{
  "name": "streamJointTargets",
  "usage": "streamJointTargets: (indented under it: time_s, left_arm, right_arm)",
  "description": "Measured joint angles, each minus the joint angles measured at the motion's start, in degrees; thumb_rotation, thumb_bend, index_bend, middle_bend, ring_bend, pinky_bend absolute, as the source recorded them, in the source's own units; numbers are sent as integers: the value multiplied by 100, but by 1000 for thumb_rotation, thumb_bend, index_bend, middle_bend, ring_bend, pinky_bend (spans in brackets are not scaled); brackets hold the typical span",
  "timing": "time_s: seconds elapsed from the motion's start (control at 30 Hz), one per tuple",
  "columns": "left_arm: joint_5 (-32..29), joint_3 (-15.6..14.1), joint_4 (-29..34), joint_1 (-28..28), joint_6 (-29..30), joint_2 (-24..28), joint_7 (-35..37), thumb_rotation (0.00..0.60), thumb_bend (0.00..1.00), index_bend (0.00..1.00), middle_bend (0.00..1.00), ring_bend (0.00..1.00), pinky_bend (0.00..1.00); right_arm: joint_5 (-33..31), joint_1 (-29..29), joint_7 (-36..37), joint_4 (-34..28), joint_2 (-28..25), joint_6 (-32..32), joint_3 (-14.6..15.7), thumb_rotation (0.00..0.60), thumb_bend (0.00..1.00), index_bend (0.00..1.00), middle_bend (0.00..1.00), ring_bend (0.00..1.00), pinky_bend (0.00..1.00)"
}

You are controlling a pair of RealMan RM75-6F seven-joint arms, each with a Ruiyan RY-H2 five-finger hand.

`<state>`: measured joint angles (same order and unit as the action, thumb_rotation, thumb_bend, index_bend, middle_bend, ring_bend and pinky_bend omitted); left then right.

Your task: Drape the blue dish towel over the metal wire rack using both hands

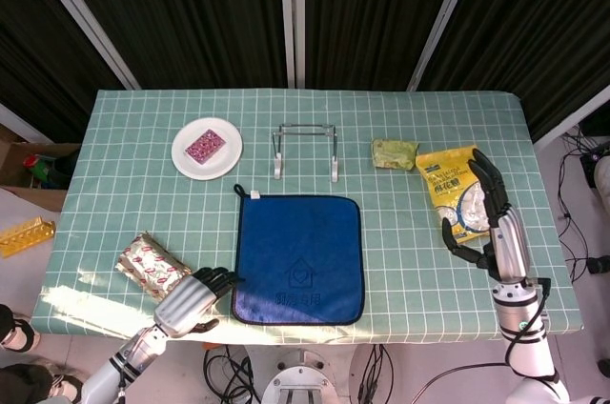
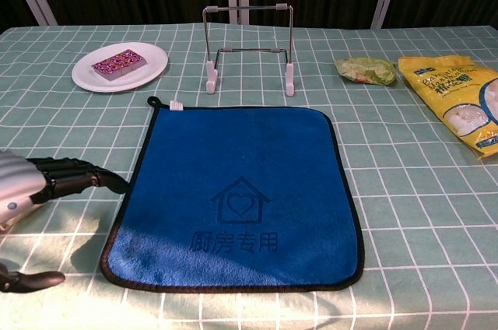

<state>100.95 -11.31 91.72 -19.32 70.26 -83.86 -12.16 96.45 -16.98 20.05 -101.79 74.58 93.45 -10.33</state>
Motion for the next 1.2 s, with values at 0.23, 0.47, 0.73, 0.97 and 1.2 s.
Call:
streamJointTargets:
  time_s: [0.23,0.47,0.73,0.97,1.2]
  left_arm:
    - [181,14,-387,16,73,-422,380,600,191,225,227,215,309]
    - [172,84,-559,-120,-78,-584,618,600,222,260,234,223,314]
    - [76,163,-732,-189,-164,-705,703,600,246,278,244,233,314]
    - [11,147,-774,-204,-201,-710,708,600,256,278,244,233,314]
    - [6,74,-691,-181,-158,-585,746,600,258,278,244,233,314]
  right_arm:
    - [-2,52,3,-6,-59,18,39,600,438,0,0,0,0]
    - [47,90,-17,-10,-74,58,72,600,439,0,0,0,0]
    - [35,100,-39,-21,-80,32,85,600,440,0,0,0,0]
    - [27,125,-42,-33,-92,53,83,600,443,0,0,0,0]
    - [23,129,-22,-6,-73,36,93,600,450,0,0,0,0]
